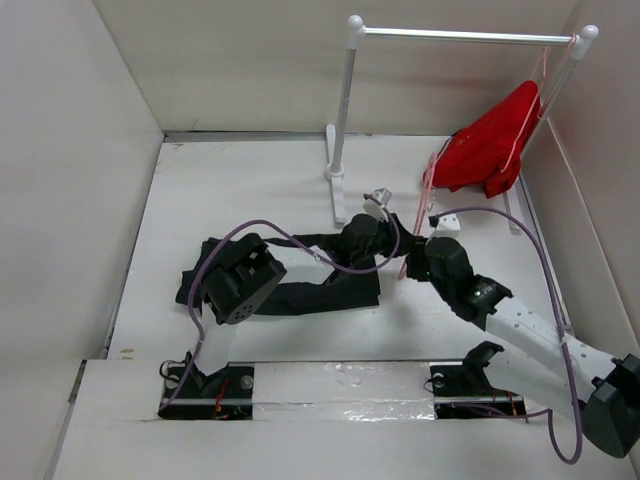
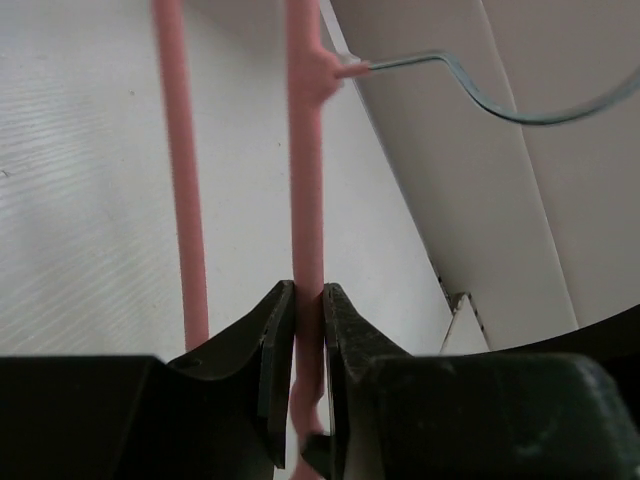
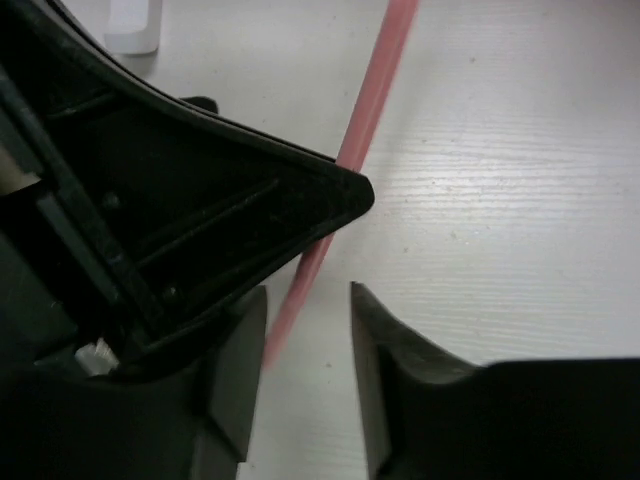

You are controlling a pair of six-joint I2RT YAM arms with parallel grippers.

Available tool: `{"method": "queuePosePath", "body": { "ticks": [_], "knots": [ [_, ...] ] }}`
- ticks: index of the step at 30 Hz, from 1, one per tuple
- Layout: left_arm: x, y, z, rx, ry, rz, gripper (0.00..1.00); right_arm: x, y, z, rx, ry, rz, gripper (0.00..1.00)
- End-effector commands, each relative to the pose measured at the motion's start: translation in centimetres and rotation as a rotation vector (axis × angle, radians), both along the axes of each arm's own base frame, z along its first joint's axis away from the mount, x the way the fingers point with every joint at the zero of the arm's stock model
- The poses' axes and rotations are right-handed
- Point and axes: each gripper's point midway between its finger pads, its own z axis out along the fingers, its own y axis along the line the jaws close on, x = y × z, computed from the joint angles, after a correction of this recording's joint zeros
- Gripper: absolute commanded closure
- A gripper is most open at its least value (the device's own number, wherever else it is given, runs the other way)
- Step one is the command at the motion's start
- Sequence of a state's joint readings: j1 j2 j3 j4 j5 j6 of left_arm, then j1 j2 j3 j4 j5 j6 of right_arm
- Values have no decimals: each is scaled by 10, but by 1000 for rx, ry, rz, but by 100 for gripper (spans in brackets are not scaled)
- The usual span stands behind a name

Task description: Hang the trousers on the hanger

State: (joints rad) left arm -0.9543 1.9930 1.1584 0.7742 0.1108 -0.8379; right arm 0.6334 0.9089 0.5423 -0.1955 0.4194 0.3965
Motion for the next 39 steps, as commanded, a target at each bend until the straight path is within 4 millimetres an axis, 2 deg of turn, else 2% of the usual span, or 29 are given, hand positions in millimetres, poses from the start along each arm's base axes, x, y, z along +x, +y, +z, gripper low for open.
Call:
{"method": "queuePosePath", "body": {
  "ticks": [1,3,6,7,9,10,11,12,13,14,15,17,18,21,24,25,27,32,34,35,36,37,38,39],
  "knots": [
    [-6,5,-1,-42,-10,-31,100,-2,12,23,61,-50,43,52],
    [-13,7,4,-73,1,-48,100,-8,11,28,66,-43,55,41],
    [-17,15,12,-111,-2,-53,100,-17,9,33,75,-43,80,37],
    [-20,18,11,-128,3,-55,100,-20,8,40,89,-65,89,37],
    [-27,20,14,-153,11,-77,100,-23,6,42,89,-72,94,39],
    [-31,23,13,-163,15,-85,100,-23,2,45,98,-83,82,43],
    [-34,23,13,-176,27,-92,100,-23,0,45,104,-87,80,52],
    [-38,24,15,-191,28,-110,100,-18,-4,48,113,-99,67,82],
    [-41,26,15,-205,27,-117,100,-17,-2,46,124,-93,84,93],
    [-46,28,11,-210,44,-131,100,-10,-6,45,132,-96,65,100],
    [-48,27,15,-224,43,-139,100,-6,-6,45,139,-96,69,100],
    [-52,29,15,-235,45,-154,100,0,3,36,161,-63,108,93],
    [-53,30,16,-240,41,-155,100,6,4,37,177,-74,111,73],
    [-54,33,16,-235,31,-150,100,17,4,24,189,-29,110,46],
    [-56,33,14,-220,26,-146,100,25,8,12,239,-7,134,45],
    [-61,30,11,-206,26,-155,100,28,15,14,266,-16,155,46],
    [-64,28,9,-196,27,-162,100,35,16,12,285,-27,146,48],
    [-64,33,7,-171,9,-148,100,43,22,-5,316,25,144,51],
    [-65,33,6,-143,-1,-137,100,48,21,-6,332,17,132,58],
    [-68,32,6,-126,-20,-140,100,48,23,-10,335,29,132,67],
    [-68,32,9,-114,-34,-127,100,50,23,-9,340,21,132,80],
    [-67,34,3,-80,-29,-115,100,52,23,-9,341,19,127,84],
    [-68,33,2,-64,-39,-112,96,56,21,-11,337,22,115,88],
    [-64,36,2,-44,-59,-92,91,57,20,-12,334,26,113,96]
  ]
}}
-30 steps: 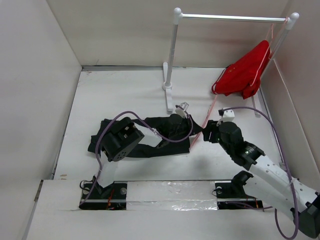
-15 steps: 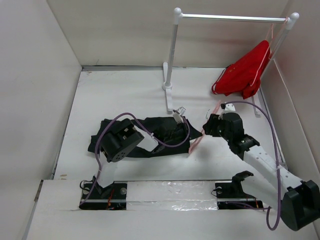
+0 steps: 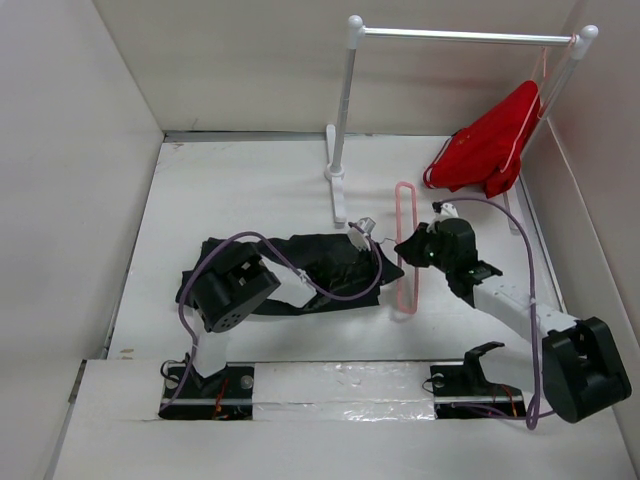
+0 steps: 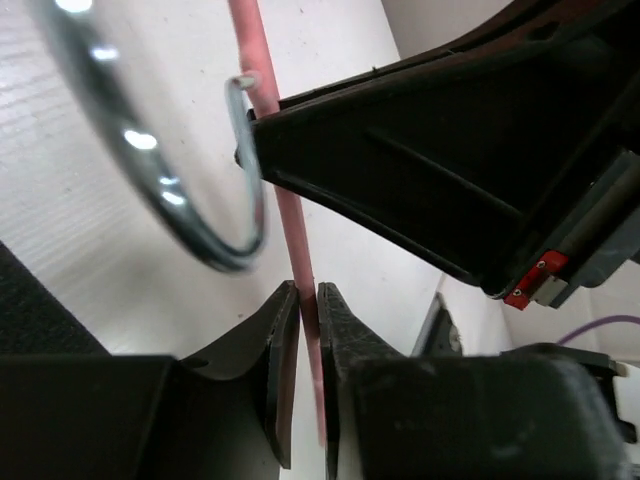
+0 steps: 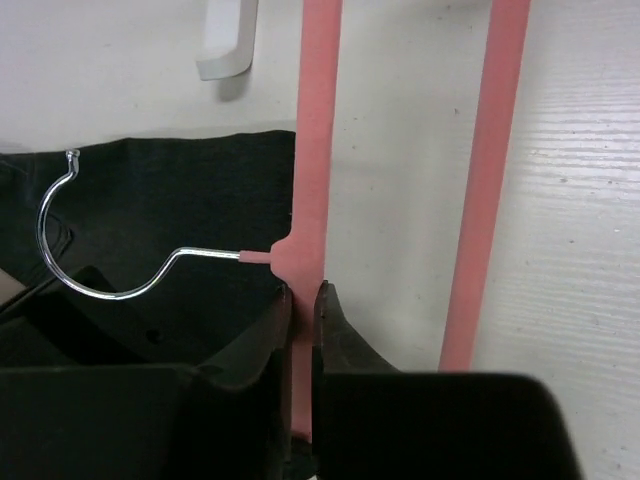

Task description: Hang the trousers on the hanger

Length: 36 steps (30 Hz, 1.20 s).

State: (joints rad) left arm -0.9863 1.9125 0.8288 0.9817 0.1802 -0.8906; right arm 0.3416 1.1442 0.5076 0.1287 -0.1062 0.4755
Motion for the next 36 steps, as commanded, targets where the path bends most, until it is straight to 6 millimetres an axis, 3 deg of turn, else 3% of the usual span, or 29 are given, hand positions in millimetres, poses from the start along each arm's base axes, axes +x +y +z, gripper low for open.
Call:
{"method": "queuePosePath", "body": {
  "ticks": [1,7,11,19,28,31,33,35,36],
  "knots": [
    [-3,-4,42,-22,-130,-5,87,18,-2,12,6,-69,-20,100],
    [-5,-1,27,34,-119,3,77,20,-2,7,3,-71,-19,100],
    [-9,-3,22,38,-106,0,65,20,2,12,40,-84,-19,100],
    [-15,-10,14,73,-106,1,62,23,7,28,144,-102,-2,100],
    [-17,-15,5,102,-103,12,74,18,12,35,175,-97,42,100],
    [-21,-14,2,108,-95,14,97,13,14,30,180,-83,58,100],
    [-21,-10,5,100,-88,32,100,11,13,26,179,-76,58,100],
    [-28,-5,3,99,-69,30,100,7,12,24,166,-76,66,86],
    [-24,-2,7,91,-74,65,100,4,11,21,153,-62,70,67]
  ]
}}
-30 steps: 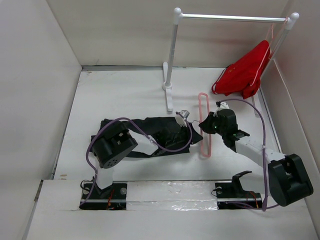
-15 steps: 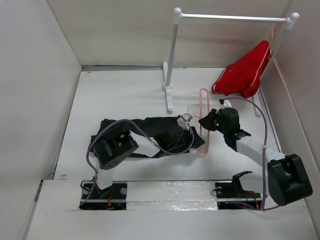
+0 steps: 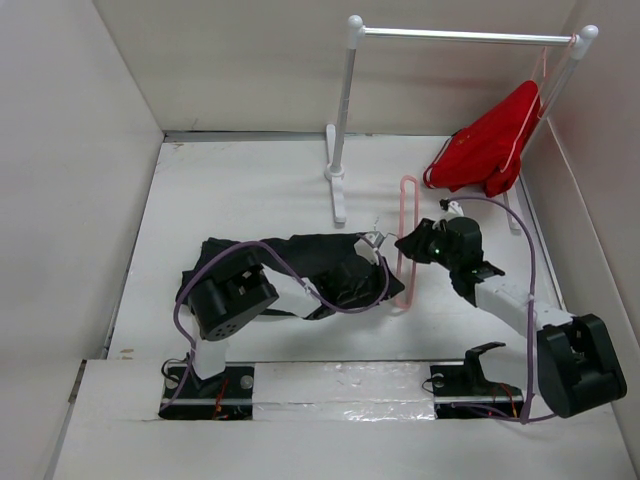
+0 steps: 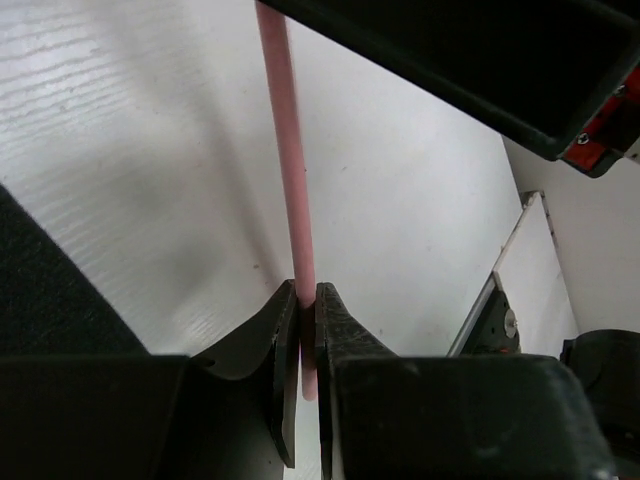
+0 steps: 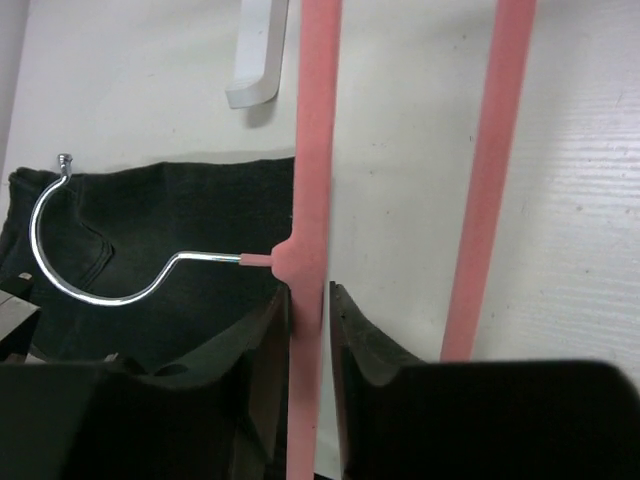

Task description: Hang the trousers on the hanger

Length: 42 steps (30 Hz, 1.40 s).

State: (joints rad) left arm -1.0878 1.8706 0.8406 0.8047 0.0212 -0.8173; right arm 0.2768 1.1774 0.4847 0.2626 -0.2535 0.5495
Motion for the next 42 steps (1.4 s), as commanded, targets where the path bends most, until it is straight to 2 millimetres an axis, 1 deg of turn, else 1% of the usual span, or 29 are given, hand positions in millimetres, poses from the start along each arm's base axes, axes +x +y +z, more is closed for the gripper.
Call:
{"method": "queuePosePath", "body": {
  "ticks": [1,2,3,5,6,8,10,11,12,14,15,16,17,18,21,22,23,26,27,30,31,33,34,36,37,39,40,41,42],
  "knots": [
    [-1,4,23,-73,-20,44,100,-5,2,13,-7,-58,44,60],
    [-5,6,22,-70,-21,42,100,-8,1,13,-17,-59,48,53],
    [-6,7,26,-89,-10,54,100,-12,-1,9,-31,-44,51,41],
    [-10,14,21,-91,4,74,100,-17,-3,12,-60,-57,71,30],
    [-13,14,25,-108,10,80,100,-23,-5,15,-71,-56,79,24],
    [-16,22,21,-102,17,107,100,-30,-5,18,-99,-76,111,20],
    [-13,30,21,-111,25,146,100,-39,-8,21,-110,-77,120,21],
    [-17,31,20,-112,30,145,100,-41,-9,23,-117,-87,127,25],
    [-17,33,21,-118,34,155,100,-44,-10,19,-119,-83,126,46],
    [-21,35,20,-124,47,164,100,-48,-7,19,-101,-106,142,71],
    [-21,35,18,-123,55,167,100,-47,-4,20,-90,-125,158,88],
    [-23,35,13,-115,66,164,100,-47,-2,10,-93,-94,167,94],
    [-24,34,10,-118,80,164,100,-50,4,8,-83,-91,218,99],
    [-25,34,3,-110,91,161,100,-49,8,6,-80,-83,239,100],
    [-27,32,-1,-120,105,152,100,-43,14,-9,-78,-35,275,100],
    [-23,34,-2,-126,107,164,100,-41,20,-9,-71,-44,294,100],
    [-24,37,-5,-122,111,169,100,-41,23,-16,-65,-21,315,100],
    [-25,41,-8,-118,123,178,100,-39,33,-19,-56,-22,342,94],
    [-25,42,-10,-113,124,179,100,-35,33,-23,-57,-18,333,88],
    [-27,44,-14,-105,141,180,100,-29,38,-28,-49,-3,334,82],
    [-28,45,-15,-106,149,180,100,-25,40,-33,-46,6,333,79],
    [-30,48,-18,-104,160,185,100,-26,49,-36,-33,15,356,77],
    [-30,50,-17,-107,159,191,100,-21,50,-38,-31,17,350,76],
    [-26,53,-21,-86,167,208,100,-19,53,-41,-25,24,339,74],
    [-26,54,-23,-79,172,212,100,-17,57,-39,-18,13,345,68],
    [-24,57,-26,-77,187,224,100,-15,58,-45,-15,34,342,62],
    [-22,60,-28,-75,197,229,100,-16,62,-44,-11,31,353,57],
    [-25,61,-31,-73,210,227,100,-17,66,-45,-3,39,355,55],
    [-22,65,-32,-80,225,240,100,-15,65,-45,-4,37,340,55]
  ]
}}
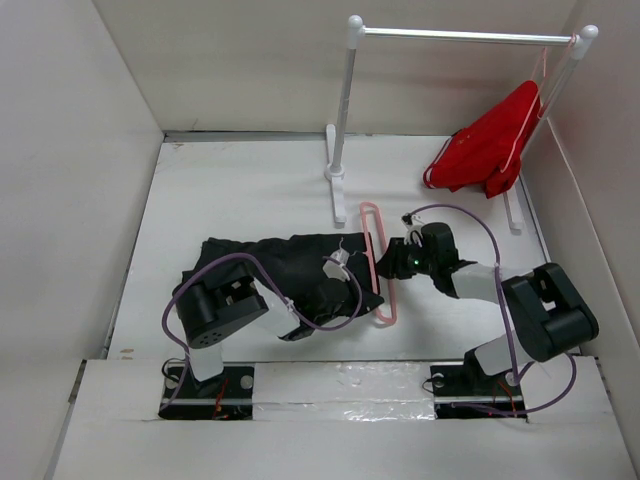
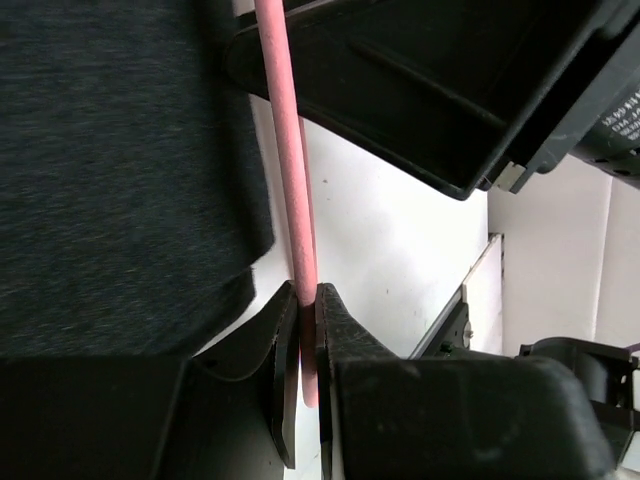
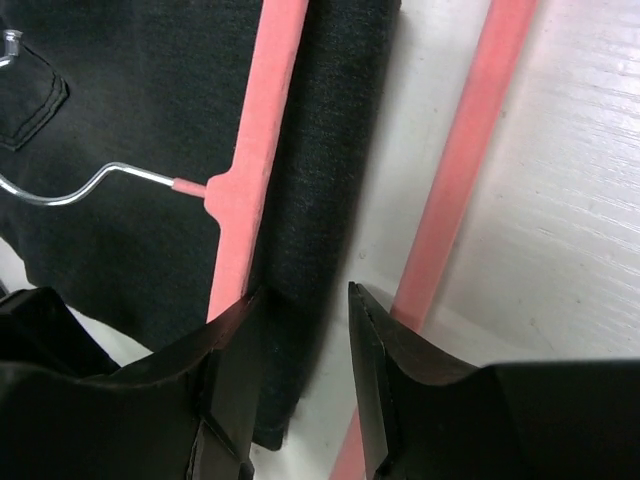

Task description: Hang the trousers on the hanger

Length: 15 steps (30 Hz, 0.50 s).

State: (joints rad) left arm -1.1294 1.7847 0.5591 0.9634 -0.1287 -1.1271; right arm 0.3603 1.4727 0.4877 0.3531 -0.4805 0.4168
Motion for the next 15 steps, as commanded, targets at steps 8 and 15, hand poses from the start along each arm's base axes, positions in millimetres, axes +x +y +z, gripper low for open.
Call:
{"method": "queuePosePath", "body": {
  "ticks": [8,15],
  "knots": [
    [3,16,-8,8,18,22,100,24,19,11,47,-61,-27,55],
    [5,17,-10,25,5,25,100,21,26,12,112,-45,2,92]
  ]
}}
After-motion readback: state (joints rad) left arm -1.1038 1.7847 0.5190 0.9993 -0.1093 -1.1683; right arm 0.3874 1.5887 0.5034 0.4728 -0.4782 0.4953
